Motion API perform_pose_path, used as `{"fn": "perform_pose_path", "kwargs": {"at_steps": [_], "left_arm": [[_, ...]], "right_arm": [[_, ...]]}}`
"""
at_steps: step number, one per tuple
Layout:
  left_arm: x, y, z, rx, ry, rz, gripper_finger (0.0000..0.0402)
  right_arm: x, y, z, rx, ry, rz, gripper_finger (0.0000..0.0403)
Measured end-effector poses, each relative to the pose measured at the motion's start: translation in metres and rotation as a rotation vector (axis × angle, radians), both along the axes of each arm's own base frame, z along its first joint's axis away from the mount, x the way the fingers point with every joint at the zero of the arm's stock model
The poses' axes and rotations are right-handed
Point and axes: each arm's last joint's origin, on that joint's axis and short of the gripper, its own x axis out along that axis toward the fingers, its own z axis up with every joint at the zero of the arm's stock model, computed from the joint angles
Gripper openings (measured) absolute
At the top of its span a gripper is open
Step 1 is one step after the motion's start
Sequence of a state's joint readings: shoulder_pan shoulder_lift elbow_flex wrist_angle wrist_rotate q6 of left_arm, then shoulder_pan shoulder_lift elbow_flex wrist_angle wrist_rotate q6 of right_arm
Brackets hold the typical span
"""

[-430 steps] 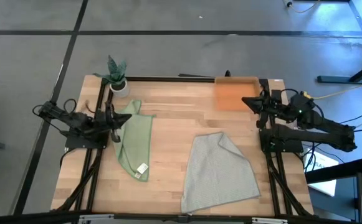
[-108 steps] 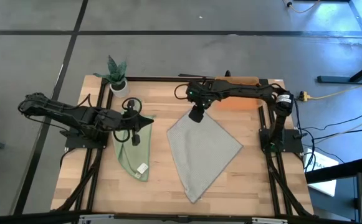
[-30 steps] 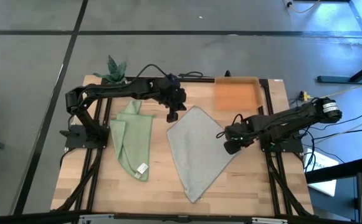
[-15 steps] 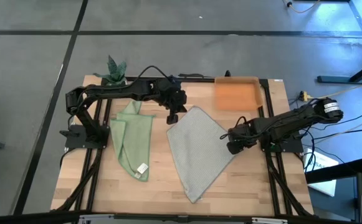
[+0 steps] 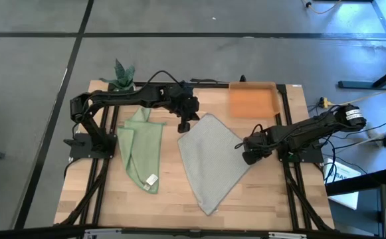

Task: Roll microfiber towels into tight, uniform cylinder then place into a basket
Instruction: Fold the gray microfiber towel

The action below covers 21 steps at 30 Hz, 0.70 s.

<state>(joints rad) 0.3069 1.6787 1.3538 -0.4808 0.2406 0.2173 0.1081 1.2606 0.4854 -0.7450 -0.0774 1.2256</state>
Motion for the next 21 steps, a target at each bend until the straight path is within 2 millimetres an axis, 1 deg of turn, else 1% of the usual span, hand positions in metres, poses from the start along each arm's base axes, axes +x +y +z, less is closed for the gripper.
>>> {"fn": "perform_pose_path", "kwargs": {"at_steps": [3,5,9,14,17,21], "left_arm": [[-0.0001,0.0008,-0.0002,0.019,0.006,0.02,0.0],[-0.0001,0.0008,-0.0002,0.014,0.007,0.028,0.0],[-0.0001,0.0012,-0.0002,0.01,0.009,0.053,0.0],[0.0,0.002,0.0001,0.02,0.008,0.065,0.0004],[-0.0002,0.003,-0.0001,0.031,0.016,0.109,0.0021],[-0.0012,0.0063,-0.0001,-0.014,0.015,0.175,0.0054]], "right_arm": [[0.0012,-0.0003,0.0,-0.014,-0.013,0.0,0.0024],[0.0015,-0.0004,-0.0002,-0.021,-0.017,0.0,0.001],[0.0015,-0.0004,-0.0003,-0.02,-0.017,0.0,0.0014],[0.0014,-0.0003,-0.0004,-0.014,-0.016,0.003,0.0006],[0.0015,-0.0003,-0.0005,-0.013,-0.016,0.002,0.0008],[0.0015,-0.0002,-0.0005,-0.011,-0.016,0.001,0.0006]]}}
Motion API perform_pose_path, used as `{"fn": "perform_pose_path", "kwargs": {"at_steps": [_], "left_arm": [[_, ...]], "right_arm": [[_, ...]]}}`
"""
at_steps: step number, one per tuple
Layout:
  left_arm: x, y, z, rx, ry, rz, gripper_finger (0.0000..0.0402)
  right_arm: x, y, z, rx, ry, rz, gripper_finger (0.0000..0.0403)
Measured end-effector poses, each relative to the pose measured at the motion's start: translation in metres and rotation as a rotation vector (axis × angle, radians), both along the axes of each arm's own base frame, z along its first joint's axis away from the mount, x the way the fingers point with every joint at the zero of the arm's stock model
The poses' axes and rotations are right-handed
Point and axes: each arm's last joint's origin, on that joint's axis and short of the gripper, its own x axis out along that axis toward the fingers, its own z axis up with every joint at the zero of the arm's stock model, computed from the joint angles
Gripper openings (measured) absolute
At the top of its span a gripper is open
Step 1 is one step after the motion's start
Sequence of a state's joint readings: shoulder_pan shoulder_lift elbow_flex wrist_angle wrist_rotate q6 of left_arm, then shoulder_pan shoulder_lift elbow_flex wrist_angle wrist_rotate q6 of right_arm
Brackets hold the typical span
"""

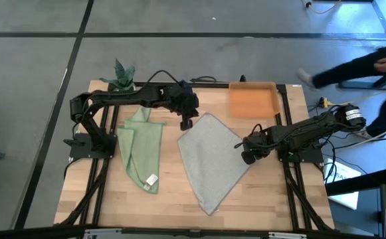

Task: Roll microfiber towels into tight, uniform cylinder then place into a basket
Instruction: Fold the gray microfiber towel

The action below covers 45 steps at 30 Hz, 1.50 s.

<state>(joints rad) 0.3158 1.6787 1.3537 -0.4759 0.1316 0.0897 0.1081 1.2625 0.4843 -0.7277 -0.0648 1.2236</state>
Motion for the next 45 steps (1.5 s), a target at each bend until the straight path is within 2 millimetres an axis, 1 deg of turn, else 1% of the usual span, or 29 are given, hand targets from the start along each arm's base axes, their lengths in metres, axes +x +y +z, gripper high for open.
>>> {"fn": "perform_pose_path", "kwargs": {"at_steps": [3,7,10,15,19,22,24,26,28,29,34,38,40,45], "left_arm": [[-0.002,0.006,0.0,-0.057,-0.005,0.095,0.0072],[-0.004,0.011,0.0,-0.11,-0.011,0.151,0.0076],[-0.006,0.014,-0.001,-0.145,-0.01,0.141,0.0076],[-0.006,0.021,-0.007,-0.212,-0.003,0.133,0.0076],[-0.007,0.028,-0.012,-0.218,0.007,0.1,0.0076],[-0.005,0.035,-0.014,-0.164,-0.008,0.053,0.0074],[-0.006,0.038,-0.018,-0.133,0.012,0.024,0.0071],[0.001,0.041,-0.023,-0.093,-0.009,-0.01,0.0069],[0.003,0.041,-0.035,-0.1,0.029,-0.028,0.0066],[0.008,0.043,-0.039,-0.093,0.015,-0.031,0.0065],[0.019,0.048,-0.064,-0.165,0.029,-0.012,0.0067],[0.024,0.05,-0.074,-0.166,0.031,-0.016,0.0063],[0.025,0.052,-0.082,-0.173,0.054,-0.008,0.0061],[0.028,0.06,-0.093,-0.113,0.064,0.022,0.006]], "right_arm": [[0.0,0.0,0.0,0.001,-0.001,0.0,0.0006],[0.006,0.0,0.005,-0.016,-0.02,0.028,0.0006],[0.019,-0.001,0.017,-0.082,-0.104,0.066,0.0006],[0.032,0.0,0.035,-0.119,-0.168,0.123,0.0005],[0.041,0.0,0.047,-0.149,-0.211,0.186,0.0005],[0.047,0.0,0.057,-0.167,-0.246,0.211,0.0004],[0.05,0.001,0.062,-0.174,-0.263,0.229,0.0004],[0.052,0.001,0.066,-0.18,-0.276,0.244,0.0004],[0.053,0.001,0.068,-0.193,-0.283,0.25,0.0004],[0.053,0.001,0.069,-0.196,-0.286,0.251,0.0004],[0.057,0.001,0.077,-0.21,-0.308,0.298,0.0004],[0.065,0.002,0.092,-0.235,-0.36,0.37,0.0004],[0.068,0.002,0.1,-0.25,-0.389,0.403,0.0004],[0.074,0.002,0.115,-0.298,-0.433,0.464,0.0004]]}}
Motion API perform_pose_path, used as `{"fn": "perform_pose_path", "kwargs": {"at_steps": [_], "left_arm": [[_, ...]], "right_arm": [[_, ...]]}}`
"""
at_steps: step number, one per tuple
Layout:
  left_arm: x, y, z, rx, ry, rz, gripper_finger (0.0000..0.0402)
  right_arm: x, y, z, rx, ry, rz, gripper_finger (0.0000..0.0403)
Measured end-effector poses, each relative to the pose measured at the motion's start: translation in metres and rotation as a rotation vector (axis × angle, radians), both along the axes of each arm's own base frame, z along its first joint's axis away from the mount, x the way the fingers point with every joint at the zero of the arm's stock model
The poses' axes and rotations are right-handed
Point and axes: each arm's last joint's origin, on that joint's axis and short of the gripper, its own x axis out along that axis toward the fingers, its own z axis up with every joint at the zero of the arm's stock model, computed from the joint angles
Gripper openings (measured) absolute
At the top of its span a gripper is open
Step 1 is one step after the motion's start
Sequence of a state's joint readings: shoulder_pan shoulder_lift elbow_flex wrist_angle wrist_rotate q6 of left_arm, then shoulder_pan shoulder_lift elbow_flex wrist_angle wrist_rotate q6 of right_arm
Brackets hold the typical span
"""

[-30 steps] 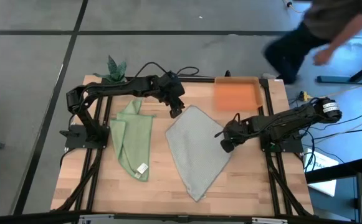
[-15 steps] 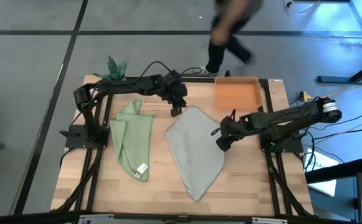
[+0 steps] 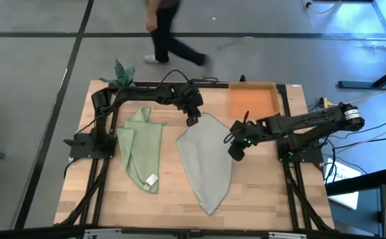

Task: Roll microfiber towels into tight, uniform cylinder then place into a basket
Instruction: Fold the gray microfiber towel

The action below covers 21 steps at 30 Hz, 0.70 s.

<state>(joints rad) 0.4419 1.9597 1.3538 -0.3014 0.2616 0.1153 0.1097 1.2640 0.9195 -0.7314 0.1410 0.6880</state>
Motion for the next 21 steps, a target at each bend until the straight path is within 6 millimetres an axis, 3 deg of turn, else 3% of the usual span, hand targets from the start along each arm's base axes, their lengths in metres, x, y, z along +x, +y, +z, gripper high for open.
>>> {"fn": "perform_pose_path", "kwargs": {"at_steps": [12,21], "left_arm": [[0.004,0.004,0.0,0.124,-0.039,-0.092,0.006],[0.004,0.011,-0.008,0.096,-0.023,-0.023,0.006]], "right_arm": [[0.011,0.0,0.028,-0.108,-0.112,0.116,0.0004],[0.011,0.0,0.03,-0.115,-0.107,0.123,0.0004]]}}
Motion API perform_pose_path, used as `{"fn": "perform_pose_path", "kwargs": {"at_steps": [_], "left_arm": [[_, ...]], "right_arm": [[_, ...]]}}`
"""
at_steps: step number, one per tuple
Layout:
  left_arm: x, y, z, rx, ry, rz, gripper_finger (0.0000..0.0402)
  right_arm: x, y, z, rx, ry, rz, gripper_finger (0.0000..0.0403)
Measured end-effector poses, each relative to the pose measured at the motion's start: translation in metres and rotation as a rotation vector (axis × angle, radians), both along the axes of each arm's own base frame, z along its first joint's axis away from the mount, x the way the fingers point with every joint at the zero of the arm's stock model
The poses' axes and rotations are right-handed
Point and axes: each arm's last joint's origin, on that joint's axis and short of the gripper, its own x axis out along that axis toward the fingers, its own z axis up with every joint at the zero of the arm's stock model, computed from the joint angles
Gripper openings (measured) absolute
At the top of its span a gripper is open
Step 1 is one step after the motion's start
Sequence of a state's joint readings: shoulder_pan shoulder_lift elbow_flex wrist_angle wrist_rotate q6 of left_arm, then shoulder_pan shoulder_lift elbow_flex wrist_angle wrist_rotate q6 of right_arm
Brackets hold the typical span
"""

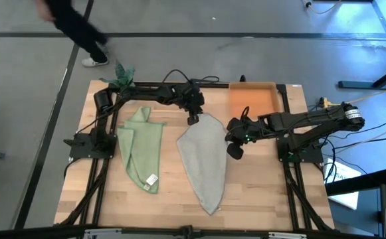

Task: Roll microfiber towels into tight, uniform cylinder then place into a basket
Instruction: Fold the gray microfiber towel

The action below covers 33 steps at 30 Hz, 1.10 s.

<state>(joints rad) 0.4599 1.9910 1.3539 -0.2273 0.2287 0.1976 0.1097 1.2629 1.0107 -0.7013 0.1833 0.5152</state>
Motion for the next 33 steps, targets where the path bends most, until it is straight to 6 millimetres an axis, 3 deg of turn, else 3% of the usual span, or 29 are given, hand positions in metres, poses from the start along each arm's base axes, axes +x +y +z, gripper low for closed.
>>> {"fn": "perform_pose_path", "kwargs": {"at_steps": [6,15,17,23,28,33], "left_arm": [[-0.005,0.012,0.003,-0.069,-0.001,0.03,0.006],[0.0,0.043,0.067,-0.023,-0.046,0.062,0.006],[-0.001,0.045,0.074,-0.017,-0.057,0.067,0.006],[0.002,0.045,0.061,-0.055,-0.024,0.065,0.006],[0.015,0.038,0.025,-0.135,0.061,0.055,0.006],[0.024,0.029,0.003,-0.134,0.108,0.001,0.006]], "right_arm": [[0.0,0.0,0.0,0.001,-0.001,-0.001,0.0005],[0.0,0.0,0.0,0.001,-0.001,-0.003,0.0007],[0.0,0.0,0.0,0.001,0.0,-0.003,0.0008],[0.0,0.0,0.0,0.0,0.0,-0.002,0.0008],[0.0,0.0,0.0,0.001,0.0,-0.003,0.0009],[0.0,0.0,0.0,0.001,-0.001,-0.004,0.0009]]}}
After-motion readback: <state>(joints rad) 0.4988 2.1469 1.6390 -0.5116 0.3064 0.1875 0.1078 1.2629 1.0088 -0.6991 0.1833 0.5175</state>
